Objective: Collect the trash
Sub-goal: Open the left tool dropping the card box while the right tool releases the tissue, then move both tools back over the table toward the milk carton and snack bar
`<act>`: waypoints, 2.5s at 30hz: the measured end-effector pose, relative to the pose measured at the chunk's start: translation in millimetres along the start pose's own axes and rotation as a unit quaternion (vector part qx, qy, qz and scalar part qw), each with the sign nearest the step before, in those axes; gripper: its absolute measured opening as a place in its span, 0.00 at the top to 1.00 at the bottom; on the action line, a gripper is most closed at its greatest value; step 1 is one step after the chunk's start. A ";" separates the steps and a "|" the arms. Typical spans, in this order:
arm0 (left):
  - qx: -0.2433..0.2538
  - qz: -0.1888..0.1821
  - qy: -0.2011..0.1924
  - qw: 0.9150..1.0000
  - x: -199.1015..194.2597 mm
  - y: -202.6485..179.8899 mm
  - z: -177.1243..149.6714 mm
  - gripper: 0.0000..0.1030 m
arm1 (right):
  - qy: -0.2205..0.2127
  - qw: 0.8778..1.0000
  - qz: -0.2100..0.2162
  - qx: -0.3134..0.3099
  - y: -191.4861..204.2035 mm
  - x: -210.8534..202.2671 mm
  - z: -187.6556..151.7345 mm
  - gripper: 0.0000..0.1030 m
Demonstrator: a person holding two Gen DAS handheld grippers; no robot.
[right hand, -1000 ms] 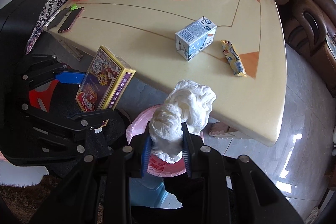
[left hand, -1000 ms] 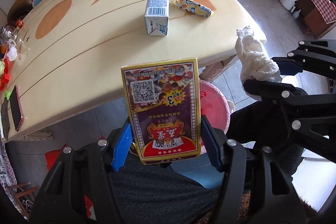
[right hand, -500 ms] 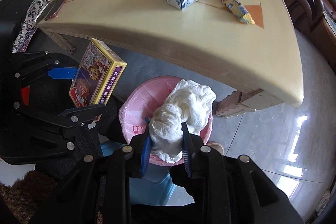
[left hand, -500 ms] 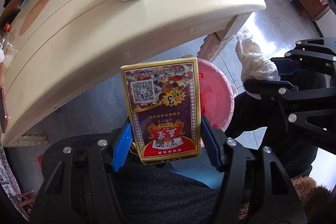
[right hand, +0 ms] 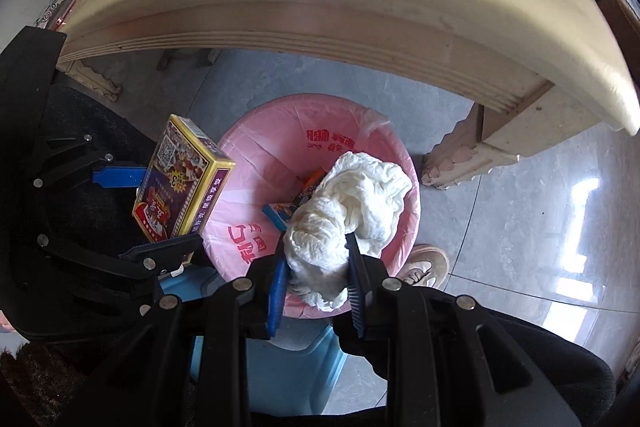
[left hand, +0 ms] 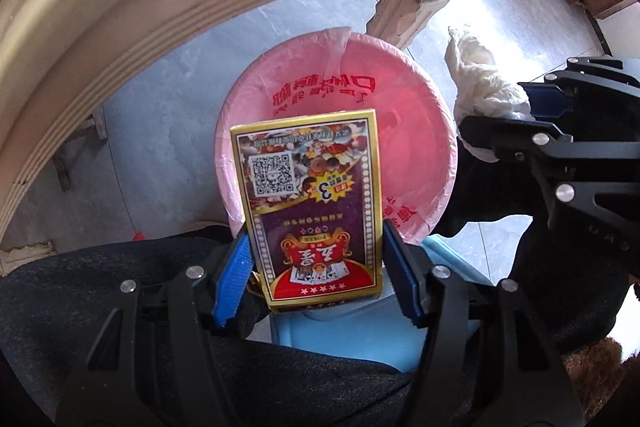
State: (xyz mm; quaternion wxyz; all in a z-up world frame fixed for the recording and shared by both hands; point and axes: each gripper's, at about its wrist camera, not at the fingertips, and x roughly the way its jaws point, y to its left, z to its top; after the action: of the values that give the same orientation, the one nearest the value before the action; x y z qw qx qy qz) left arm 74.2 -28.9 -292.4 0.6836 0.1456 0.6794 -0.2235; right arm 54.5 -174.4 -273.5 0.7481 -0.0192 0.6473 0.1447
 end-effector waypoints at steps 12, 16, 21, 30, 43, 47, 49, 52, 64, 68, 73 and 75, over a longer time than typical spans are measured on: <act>-0.034 -0.027 0.057 0.997 63.3 11.1 17.9 0.41 | 0.051 0.997 0.034 0.054 -30.4 72.9 11.6 0.74; -0.038 -0.030 0.075 0.996 78.8 14.2 23.5 0.41 | 0.065 0.995 0.042 0.058 -31.5 88.2 13.8 0.74; -0.038 -0.008 0.093 0.995 94.7 15.5 25.2 0.41 | 0.086 0.992 0.062 0.063 -35.3 107.1 17.7 0.74; -0.039 -0.005 0.109 0.993 104.6 20.2 28.3 0.41 | 0.108 0.988 0.085 0.069 -36.0 126.1 20.8 0.73; -0.032 0.009 0.115 0.993 108.5 19.3 31.0 0.28 | 0.110 0.989 0.075 0.064 -32.3 131.4 22.7 0.50; -0.036 0.012 0.114 0.993 108.1 21.5 32.0 0.28 | 0.112 0.989 0.071 0.063 -32.4 131.1 22.3 0.48; -0.036 0.012 0.112 0.993 107.8 21.9 32.2 0.28 | 0.112 0.989 0.069 0.061 -31.6 131.1 22.2 0.48; -0.035 0.016 0.108 0.993 105.7 21.8 32.3 0.27 | 0.111 0.990 0.068 0.056 -29.2 130.7 22.3 0.48; -0.015 0.041 0.075 0.996 78.2 9.3 24.7 0.27 | 0.080 0.995 0.056 0.033 -18.0 102.3 20.4 0.47; -0.004 0.054 0.050 0.997 43.4 4.8 17.7 0.27 | 0.052 0.997 0.050 0.022 -9.9 66.2 17.7 0.45; 0.017 0.075 0.014 0.997 -29.7 1.0 8.1 0.27 | -0.004 0.998 0.056 -0.008 2.7 -6.8 17.9 0.33; 0.023 0.085 -0.005 0.996 -64.7 0.2 6.3 0.27 | -0.027 0.998 0.060 -0.022 8.7 -42.5 20.7 0.29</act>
State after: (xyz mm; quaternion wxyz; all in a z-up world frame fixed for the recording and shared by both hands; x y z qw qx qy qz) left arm 81.2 -25.0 -227.9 0.6999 0.2172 0.6559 -0.1807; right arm 67.2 -169.8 -227.4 0.7545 0.0070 0.6236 0.2046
